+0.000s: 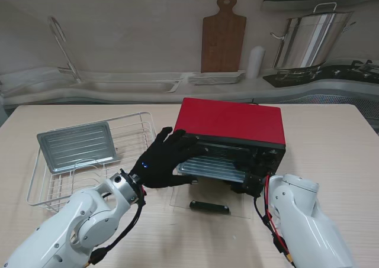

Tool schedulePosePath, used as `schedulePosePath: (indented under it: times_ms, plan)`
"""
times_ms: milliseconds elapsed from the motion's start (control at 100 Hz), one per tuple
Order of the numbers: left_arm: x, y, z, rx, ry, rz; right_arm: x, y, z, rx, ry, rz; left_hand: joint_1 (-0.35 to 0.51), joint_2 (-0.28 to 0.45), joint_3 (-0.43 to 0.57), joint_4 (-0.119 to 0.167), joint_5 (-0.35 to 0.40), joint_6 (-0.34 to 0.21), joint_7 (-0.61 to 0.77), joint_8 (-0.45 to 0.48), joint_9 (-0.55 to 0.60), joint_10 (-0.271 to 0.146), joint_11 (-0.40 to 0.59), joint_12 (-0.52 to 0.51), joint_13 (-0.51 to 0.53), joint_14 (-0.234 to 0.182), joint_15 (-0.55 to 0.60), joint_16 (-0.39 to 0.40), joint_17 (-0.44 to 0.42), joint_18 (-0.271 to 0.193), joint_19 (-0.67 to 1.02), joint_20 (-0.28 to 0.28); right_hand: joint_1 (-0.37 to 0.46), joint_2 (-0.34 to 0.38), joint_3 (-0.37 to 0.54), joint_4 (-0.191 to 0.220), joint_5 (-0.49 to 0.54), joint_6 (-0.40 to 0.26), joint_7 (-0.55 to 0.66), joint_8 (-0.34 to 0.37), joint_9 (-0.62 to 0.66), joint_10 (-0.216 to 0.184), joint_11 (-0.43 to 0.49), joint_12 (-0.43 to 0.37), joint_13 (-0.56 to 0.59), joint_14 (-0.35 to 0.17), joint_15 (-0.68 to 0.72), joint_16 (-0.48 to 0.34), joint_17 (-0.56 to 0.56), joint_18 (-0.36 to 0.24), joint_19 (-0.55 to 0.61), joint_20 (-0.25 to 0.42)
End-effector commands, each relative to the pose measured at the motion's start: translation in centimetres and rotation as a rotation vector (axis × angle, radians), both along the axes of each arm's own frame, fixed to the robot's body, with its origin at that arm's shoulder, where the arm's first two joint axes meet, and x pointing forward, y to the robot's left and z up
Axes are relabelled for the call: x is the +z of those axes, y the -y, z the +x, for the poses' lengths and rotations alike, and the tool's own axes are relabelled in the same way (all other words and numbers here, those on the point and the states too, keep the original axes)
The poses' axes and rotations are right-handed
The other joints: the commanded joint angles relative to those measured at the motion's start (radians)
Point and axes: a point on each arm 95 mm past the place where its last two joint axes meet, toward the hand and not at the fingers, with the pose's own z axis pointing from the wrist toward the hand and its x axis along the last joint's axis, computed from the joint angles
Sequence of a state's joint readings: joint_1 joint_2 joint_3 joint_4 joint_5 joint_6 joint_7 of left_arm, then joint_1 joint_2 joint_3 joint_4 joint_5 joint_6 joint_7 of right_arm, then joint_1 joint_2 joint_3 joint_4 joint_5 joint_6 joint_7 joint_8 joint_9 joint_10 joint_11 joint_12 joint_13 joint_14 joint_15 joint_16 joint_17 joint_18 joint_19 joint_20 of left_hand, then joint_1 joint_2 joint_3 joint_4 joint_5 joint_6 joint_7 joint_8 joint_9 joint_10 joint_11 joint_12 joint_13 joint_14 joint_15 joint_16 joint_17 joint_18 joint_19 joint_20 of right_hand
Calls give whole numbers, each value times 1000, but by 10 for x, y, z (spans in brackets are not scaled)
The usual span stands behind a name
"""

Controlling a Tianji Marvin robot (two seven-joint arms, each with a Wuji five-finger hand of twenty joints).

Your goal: Slide the trays into the oven

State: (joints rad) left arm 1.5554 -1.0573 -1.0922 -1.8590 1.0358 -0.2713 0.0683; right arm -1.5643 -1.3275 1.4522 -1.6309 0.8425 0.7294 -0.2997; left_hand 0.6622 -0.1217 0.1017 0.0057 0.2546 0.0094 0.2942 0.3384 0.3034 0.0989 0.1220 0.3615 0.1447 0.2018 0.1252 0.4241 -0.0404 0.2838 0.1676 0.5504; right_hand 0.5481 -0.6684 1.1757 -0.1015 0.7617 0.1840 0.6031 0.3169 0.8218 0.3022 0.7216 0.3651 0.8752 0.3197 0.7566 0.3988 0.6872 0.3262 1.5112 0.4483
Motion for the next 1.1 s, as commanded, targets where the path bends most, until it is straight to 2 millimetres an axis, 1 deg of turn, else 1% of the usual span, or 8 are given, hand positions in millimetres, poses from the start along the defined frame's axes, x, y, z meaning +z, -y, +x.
schedulePosePath:
  times_ms: [0, 180, 380, 610, 830, 980, 1090]
  plan:
    - [1, 3, -3, -3, -6, 1, -1, -3, -3, 15, 6, 14, -10, 43, -27, 8, -12, -11, -4, 14, -22, -26, 0, -14, 0, -24, 9, -6, -14, -19, -43, -17, -42, -30, 26, 29, 0, 9, -9, 23, 15, 18, 4, -3, 11, 37, 9, 0, 9, -12, 4, 24]
    - [1, 3, -3, -2, -6, 0, -2, 1, -6, 21, 4, 6, -11, 43, -27, 8, -13, -11, -3, 15, -22, -26, 0, -14, 0, -25, 8, -6, -13, -20, -43, -18, -57, -19, -3, 23, -6, 6, -14, 38, 12, 14, 17, 3, 10, 34, 24, 6, 13, -18, 11, 27]
    - [1, 3, -4, -2, -4, -1, -3, 5, -8, 20, 5, 1, -11, 42, -27, 8, -11, -10, -1, 16, -21, -27, 1, -14, 1, -25, 8, -6, -13, -19, -43, -18, -66, 5, -62, 21, -20, 7, -18, 48, -3, 9, 13, 2, 0, 27, 4, -2, 8, -20, 2, 23]
    - [1, 3, -4, -3, -2, -3, -4, 11, -10, 11, 10, -11, -11, 41, -26, 7, -11, -8, 0, 18, -21, -26, 1, -14, 0, -25, 8, -7, -13, -18, -43, -18, -70, 13, -80, 24, -29, 8, -20, 51, -11, 7, 5, -1, -11, 24, -25, -14, -6, -10, -21, 14]
    - [1, 3, -3, -4, -2, -4, -4, 16, -12, 17, 30, -42, -11, 41, -25, 7, -12, -7, 1, 19, -23, -26, 0, -14, 0, -26, 8, -7, -13, -18, -43, -18, -80, 23, -92, 27, -44, 7, -30, 46, -23, -1, -25, -12, -32, 8, -126, -54, -50, 31, -88, -11]
    - [1, 3, -4, -5, 0, -6, -3, 20, -14, 16, 39, -53, -12, 41, -25, 7, -11, -8, 1, 20, -22, -28, 1, -14, 1, -26, 9, -7, -12, -18, -43, -18, -82, 24, -92, 30, -51, 16, -45, 33, -32, 1, -65, -28, -41, 0, -209, -87, -87, 53, -158, -38]
    - [1, 3, -4, -6, 1, -7, -2, 24, -16, 14, 45, -60, -12, 42, -25, 7, -11, -7, 1, 20, -21, -26, 1, -14, 0, -25, 8, -7, -13, -18, -43, -18, -83, 25, -91, 29, -59, 26, -64, 16, -44, 7, -98, -40, -57, 4, -256, -104, -112, 61, -192, -52]
